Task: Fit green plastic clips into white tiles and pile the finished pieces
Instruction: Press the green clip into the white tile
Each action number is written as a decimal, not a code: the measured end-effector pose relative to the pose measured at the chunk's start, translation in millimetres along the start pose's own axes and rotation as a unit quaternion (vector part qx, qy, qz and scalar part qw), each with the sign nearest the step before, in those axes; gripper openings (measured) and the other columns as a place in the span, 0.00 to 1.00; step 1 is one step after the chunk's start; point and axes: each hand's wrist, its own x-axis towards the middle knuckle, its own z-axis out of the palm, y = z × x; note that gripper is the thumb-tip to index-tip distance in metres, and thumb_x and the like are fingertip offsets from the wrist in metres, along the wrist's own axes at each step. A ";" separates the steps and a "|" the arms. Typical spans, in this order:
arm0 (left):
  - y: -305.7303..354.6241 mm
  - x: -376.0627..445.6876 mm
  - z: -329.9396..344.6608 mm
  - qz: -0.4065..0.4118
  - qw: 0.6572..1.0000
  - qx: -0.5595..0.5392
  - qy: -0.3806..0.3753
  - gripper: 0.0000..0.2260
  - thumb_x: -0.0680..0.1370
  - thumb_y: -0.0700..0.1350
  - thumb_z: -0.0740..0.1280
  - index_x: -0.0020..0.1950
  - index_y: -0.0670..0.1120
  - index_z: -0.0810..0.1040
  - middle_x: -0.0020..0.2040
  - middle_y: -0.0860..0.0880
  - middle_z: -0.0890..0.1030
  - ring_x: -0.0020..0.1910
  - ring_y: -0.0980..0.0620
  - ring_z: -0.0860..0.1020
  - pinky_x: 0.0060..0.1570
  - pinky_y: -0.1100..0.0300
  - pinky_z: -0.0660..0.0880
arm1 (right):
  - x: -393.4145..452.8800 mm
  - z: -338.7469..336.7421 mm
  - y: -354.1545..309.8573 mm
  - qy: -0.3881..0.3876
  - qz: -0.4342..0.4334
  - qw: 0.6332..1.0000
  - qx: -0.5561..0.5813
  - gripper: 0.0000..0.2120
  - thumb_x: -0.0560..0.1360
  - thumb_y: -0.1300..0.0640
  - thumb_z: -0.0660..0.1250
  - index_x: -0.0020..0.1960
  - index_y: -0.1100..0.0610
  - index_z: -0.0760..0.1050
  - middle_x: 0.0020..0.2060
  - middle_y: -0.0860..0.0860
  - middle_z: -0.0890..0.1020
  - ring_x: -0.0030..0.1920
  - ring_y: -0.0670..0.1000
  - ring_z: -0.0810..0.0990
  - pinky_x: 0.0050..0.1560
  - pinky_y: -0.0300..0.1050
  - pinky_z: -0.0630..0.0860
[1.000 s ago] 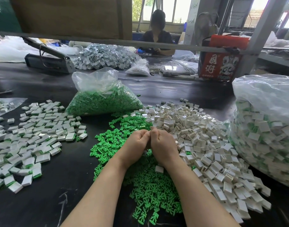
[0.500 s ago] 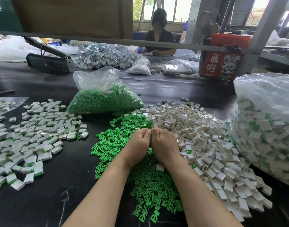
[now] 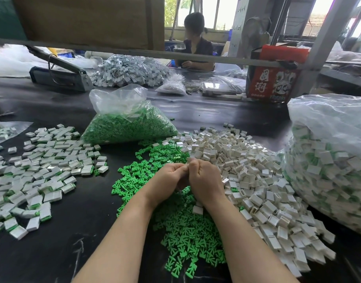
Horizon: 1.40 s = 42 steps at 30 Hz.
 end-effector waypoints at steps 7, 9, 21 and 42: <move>-4.7 0.1 5.4 0.023 1.000 -0.006 0.005 0.17 0.85 0.42 0.54 0.42 0.42 0.76 0.29 0.57 0.75 0.29 0.59 0.71 0.30 0.70 0.68 | -0.1 1.2 -0.4 0.006 0.009 1.000 0.012 0.21 0.75 0.47 0.46 0.32 0.52 0.71 0.27 0.46 0.73 0.31 0.47 0.74 0.34 0.45 0.70; -4.7 -0.7 6.6 0.033 0.999 -0.012 0.010 0.16 0.86 0.41 0.53 0.44 0.43 0.77 0.29 0.57 0.79 0.29 0.63 0.75 0.30 0.71 0.70 | 0.4 2.2 -0.4 0.015 0.016 0.999 0.023 0.21 0.75 0.47 0.47 0.32 0.53 0.71 0.27 0.46 0.74 0.31 0.46 0.73 0.34 0.43 0.69; -2.6 -1.3 3.5 0.028 0.999 -0.031 0.017 0.15 0.78 0.53 0.59 0.44 0.51 0.84 0.34 0.53 0.76 0.32 0.56 0.70 0.31 0.62 0.68 | 4.7 2.0 5.0 0.014 0.055 0.992 0.111 0.22 0.83 0.55 0.54 0.34 0.62 0.73 0.30 0.55 0.78 0.34 0.56 0.76 0.39 0.53 0.74; -9.4 1.7 -1.4 0.017 0.999 -0.030 0.030 0.11 0.79 0.51 0.59 0.42 0.49 0.77 0.32 0.56 0.70 0.32 0.57 0.68 0.32 0.60 0.72 | 2.9 -4.1 0.9 -0.030 0.043 0.990 0.134 0.22 0.83 0.55 0.55 0.31 0.56 0.66 0.26 0.49 0.69 0.30 0.49 0.66 0.35 0.48 0.65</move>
